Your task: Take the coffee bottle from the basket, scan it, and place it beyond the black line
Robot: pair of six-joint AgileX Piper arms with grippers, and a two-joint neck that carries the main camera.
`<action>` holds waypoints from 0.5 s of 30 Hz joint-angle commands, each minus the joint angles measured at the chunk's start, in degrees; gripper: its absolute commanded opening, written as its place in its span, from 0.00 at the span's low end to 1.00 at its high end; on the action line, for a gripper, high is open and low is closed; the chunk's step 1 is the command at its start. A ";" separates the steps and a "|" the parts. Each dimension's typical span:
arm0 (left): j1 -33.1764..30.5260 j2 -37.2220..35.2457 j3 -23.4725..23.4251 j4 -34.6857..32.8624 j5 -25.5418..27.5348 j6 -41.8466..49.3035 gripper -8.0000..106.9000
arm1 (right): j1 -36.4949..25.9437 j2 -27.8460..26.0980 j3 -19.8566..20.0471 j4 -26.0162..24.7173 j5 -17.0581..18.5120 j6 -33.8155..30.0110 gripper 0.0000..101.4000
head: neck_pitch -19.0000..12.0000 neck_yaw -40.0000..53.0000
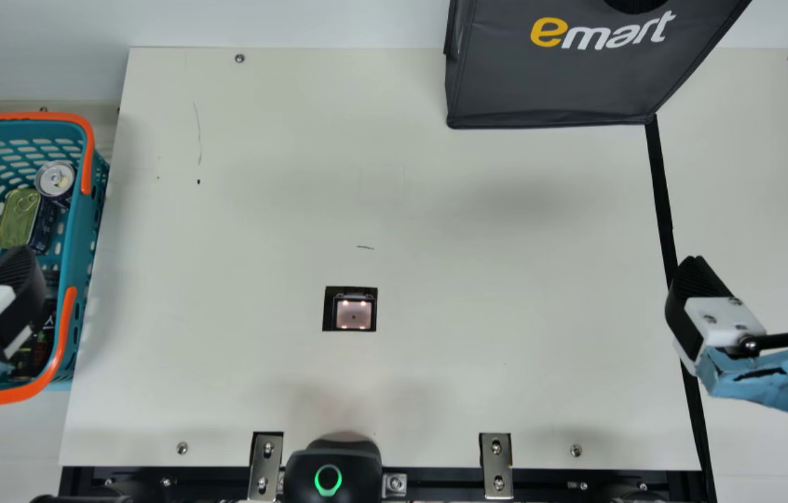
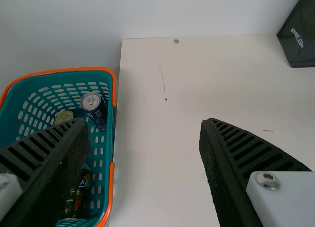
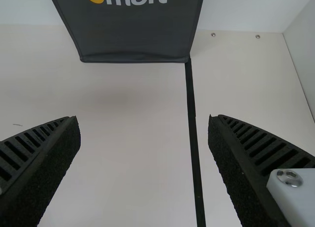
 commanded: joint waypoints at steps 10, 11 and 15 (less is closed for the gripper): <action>0.00 0.00 0.00 0.00 0.00 0.00 0.85 | 0.00 0.00 0.00 0.00 0.00 0.00 0.90 | -1.57 13.55; 0.00 0.00 0.00 0.00 0.00 0.00 0.85 | 0.00 0.00 0.00 0.00 0.00 0.00 0.90 | -1.57 14.88; 0.00 0.00 0.00 0.00 0.00 0.00 0.85 | 0.00 0.00 0.00 0.00 0.00 0.00 0.90 | -1.57 20.18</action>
